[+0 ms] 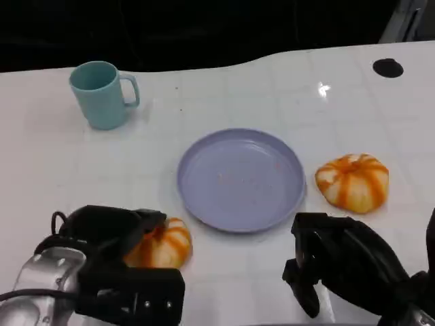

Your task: Grasp the bread from the table and place it into the plate.

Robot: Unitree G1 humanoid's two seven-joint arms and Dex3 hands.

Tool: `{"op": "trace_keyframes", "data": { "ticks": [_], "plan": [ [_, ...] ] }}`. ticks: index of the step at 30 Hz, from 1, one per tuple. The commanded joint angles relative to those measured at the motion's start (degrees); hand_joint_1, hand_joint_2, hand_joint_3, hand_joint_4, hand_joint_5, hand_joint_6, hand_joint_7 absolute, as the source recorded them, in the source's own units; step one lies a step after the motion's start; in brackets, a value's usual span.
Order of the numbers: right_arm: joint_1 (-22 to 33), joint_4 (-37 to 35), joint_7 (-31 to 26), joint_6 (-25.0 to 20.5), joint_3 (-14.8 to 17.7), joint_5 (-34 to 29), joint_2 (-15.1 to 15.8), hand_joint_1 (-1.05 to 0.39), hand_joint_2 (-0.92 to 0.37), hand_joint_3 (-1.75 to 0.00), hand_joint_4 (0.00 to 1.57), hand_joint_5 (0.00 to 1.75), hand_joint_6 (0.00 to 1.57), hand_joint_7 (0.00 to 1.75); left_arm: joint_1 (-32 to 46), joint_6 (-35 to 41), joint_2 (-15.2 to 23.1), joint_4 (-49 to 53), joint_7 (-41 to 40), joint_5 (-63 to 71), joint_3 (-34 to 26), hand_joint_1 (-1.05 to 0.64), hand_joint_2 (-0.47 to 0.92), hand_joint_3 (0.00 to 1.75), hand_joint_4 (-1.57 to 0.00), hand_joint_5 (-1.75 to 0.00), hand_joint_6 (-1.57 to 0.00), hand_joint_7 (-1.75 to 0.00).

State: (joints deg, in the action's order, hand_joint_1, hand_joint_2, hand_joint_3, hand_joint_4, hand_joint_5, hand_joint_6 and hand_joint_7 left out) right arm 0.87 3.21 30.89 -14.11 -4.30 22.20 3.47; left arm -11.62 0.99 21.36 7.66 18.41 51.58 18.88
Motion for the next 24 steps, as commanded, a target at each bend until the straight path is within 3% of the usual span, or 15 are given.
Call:
{"op": "trace_keyframes", "data": {
  "ticks": [1, 2, 4, 5, 6, 7, 8, 9, 10, 11, 15, 21, 24],
  "plan": [
    [0.13, 0.19, -0.23, 0.1, 0.78, 0.34, 0.59, -0.93, -0.92, -0.36, 1.28, 1.63, 1.11, 1.54, -1.5, -3.75, -0.26, 7.85, -5.6, -4.87, 0.03, -0.38, 0.9, 0.0, -0.57, -0.6, -0.55, -0.03],
    [0.19, 0.33, -0.35, 0.1, 0.75, 0.26, 0.58, -0.93, -0.92, -0.36, 1.28, 1.63, 1.11, 1.54, -1.75, -5.23, -0.16, 9.73, -8.2, -5.35, 0.13, -0.3, 0.91, 0.05, -0.6, -0.91, -0.7, -0.06],
    [0.26, 0.38, -0.36, 0.43, 0.75, 0.16, 0.56, -0.92, -0.92, -0.36, 1.28, 1.63, 1.11, 1.54, -2.38, -7.72, 0.25, 13.03, -12.82, -5.93, 0.37, -0.23, 0.92, 0.19, -0.7, -0.98, -0.92, -0.09],
    [0.23, 0.26, -0.25, 0.81, 0.75, 0.06, 0.58, -0.91, -0.92, -0.37, 1.28, 1.63, 1.1, 1.54, -2.75, -8.68, 0.58, 14.35, -14.72, -5.95, 0.52, -0.22, 0.91, 0.34, -0.8, -1.17, -1.1, -0.2],
    [0.18, 0.13, -0.13, 1.07, 0.76, -0.01, 0.6, -0.91, -0.92, -0.38, 1.28, 1.64, 1.1, 1.55, -3.13, -9.38, 0.87, 15.39, -16.19, -5.77, 0.76, -0.23, 0.9, 0.41, -0.81, -1.31, -1.13, -0.33],
    [0.13, 0.05, -0.03, 1.12, 0.8, 0.06, 0.62, -0.91, -0.92, -0.38, 1.28, 1.64, 1.1, 1.55, -3.56, -10.09, 1.28, 16.56, -18.54, -4.74, 1.31, -0.24, 0.9, 0.45, -0.81, -1.43, -1.08, -0.55],
    [0.04, -0.07, 0.03, 1.11, 0.85, 0.1, 0.65, -0.91, -0.92, -0.39, 1.27, 1.64, 1.09, 1.55, -3.88, -10.67, 1.55, 17.46, -20.54, -4.07, 1.71, -0.23, 0.91, 0.47, -0.8, -1.62, -0.86, -1.17],
    [-0.03, -0.13, 0.03, 1.04, 0.89, 0.15, 0.66, -0.92, -0.92, -0.39, 1.27, 1.64, 1.09, 1.55, -4.08, -11.02, 1.77, 17.96, -21.95, -3.76, 2.04, -0.24, 0.91, 0.5, -0.81, -1.68, -0.75, -1.45],
    [-0.07, -0.12, 0.01, 0.9, 0.92, 0.23, 0.66, -0.92, -0.92, -0.39, 1.27, 1.64, 1.09, 1.55, -4.11, -10.98, 1.99, 17.8, -22.82, -3.49, 2.28, -0.24, 0.92, 0.52, -0.82, -1.71, -0.68, -1.6],
    [-0.09, -0.14, 0.03, 0.82, 0.97, 0.32, 0.66, -0.93, -0.92, -0.38, 1.28, 1.64, 1.1, 1.55, -4.05, -10.8, 2.3, 17.08, -23.65, -2.98, 2.53, -0.23, 0.92, 0.53, -0.81, -1.73, -0.64, -1.66],
    [-0.23, -0.42, 0.15, 1.06, 1.13, 0.26, 0.64, -0.93, -0.92, -0.38, 1.27, 1.64, 1.09, 1.55, -3.26, -10.1, 3.45, 13.07, -26.59, -0.96, 2.8, -0.23, 0.91, 0.5, -0.82, -1.75, -0.65, -1.63],
    [-0.48, -0.53, -0.01, 0.57, 1.24, 0.39, 0.5, -0.93, -0.92, -0.37, 1.27, 1.65, 1.09, 1.55, -1.48, -7.01, 6.19, 6.2, -27.8, 2.02, 1.55, -0.23, 0.87, 0.49, -0.81, -1.75, -0.7, -1.5],
    [-0.57, -0.64, 0.14, 0.47, 1.23, 0.47, 0.54, -0.93, -0.92, -0.36, 1.27, 1.65, 1.1, 1.56, -0.48, -5.47, 6.84, 2.84, -26.99, 1.42, -0.11, -0.2, 0.84, 0.54, -0.82, -1.75, -0.64, -1.68]
  ]
}}
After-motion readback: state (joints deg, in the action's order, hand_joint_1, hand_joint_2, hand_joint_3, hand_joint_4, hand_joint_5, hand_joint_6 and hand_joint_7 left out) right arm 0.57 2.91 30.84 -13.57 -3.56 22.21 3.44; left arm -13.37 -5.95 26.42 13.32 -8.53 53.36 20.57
